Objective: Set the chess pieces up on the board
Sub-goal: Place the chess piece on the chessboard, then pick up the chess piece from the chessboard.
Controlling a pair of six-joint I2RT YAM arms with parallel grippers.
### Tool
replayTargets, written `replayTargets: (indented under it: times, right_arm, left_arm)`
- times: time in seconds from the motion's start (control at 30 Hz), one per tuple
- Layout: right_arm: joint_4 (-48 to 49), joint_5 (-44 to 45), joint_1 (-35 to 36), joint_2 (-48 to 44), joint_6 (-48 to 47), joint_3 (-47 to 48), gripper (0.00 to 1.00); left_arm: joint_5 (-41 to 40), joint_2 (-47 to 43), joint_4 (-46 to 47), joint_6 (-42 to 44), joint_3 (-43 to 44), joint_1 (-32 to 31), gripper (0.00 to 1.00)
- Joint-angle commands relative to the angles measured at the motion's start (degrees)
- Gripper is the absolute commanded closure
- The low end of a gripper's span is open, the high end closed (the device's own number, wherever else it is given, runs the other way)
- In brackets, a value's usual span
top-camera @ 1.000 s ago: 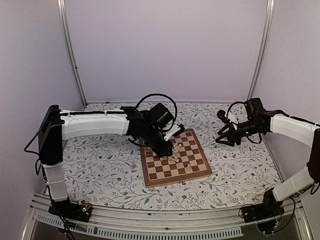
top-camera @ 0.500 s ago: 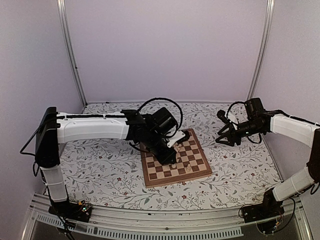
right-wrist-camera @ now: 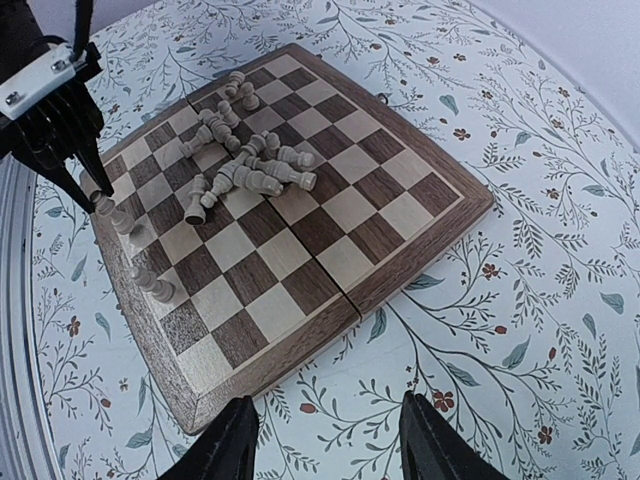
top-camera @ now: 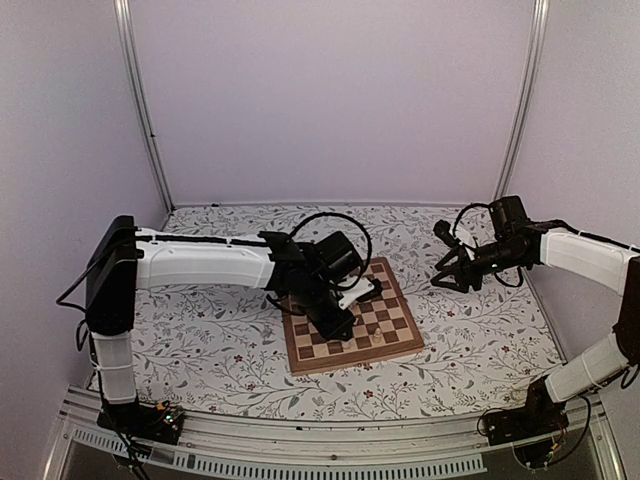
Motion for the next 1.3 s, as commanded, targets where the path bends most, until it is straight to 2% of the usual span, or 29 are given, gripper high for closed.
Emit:
replayTargets:
  times: [0.0,0.47,0.63,0.77,0.87,1.0,1.1,1.2,1.27]
  right_arm:
    - [-0.5,-0.4,-0.3,0.5,-0.6,-0.6,0.48]
    - [-0.8,-0.6,-0.2,0.5,-0.7,-0.6,0.48]
    - [-0.8,-0.6,-0.2,0.5,-0.7,-0.6,0.48]
    - [-1.2,-1.2,-0.2,0.4,-0.7,-0.6,0.47]
    - [-1.4,-2.6,-0.3,0.1,-0.9,-0.7,0.46]
    - [-0.8,-2.4,-0.2,0.5,-0.4,-0.4,0.46]
    - [-0.8,-2.1,0.7,2.0,0.3,0.1,0.47]
    - [-0.7,-1.3,2.7,2.8,1.0,0.6,0.48]
    - [-0.5,-1.0,3.1,3.0,1.5,0.8,0.48]
  left_arm:
    - [0.7,1.6,0.2,0.8,1.4,-0.7,0.94]
    - [-1.0,3.7,0.6,0.9,2.2,-1.3,0.92]
    - [-1.8,3.2,0.6,0.8,2.5,-1.9,0.68]
    - [-2.4,0.0,-2.3,2.1,4.9,-2.1,0.57]
    - [-5.3,-6.5,-6.5,4.9,7.9,-2.1,0.49]
    - [-10.9,-14.1,-2.8,5.7,5.8,-0.5,0.38]
    - [-14.4,-14.7,-1.5,3.1,3.2,3.5,0.41]
    - [-14.2,-12.0,-2.7,-1.1,2.0,7.5,0.54]
    - [-13.5,-10.0,-3.1,-3.0,1.5,8.8,0.56]
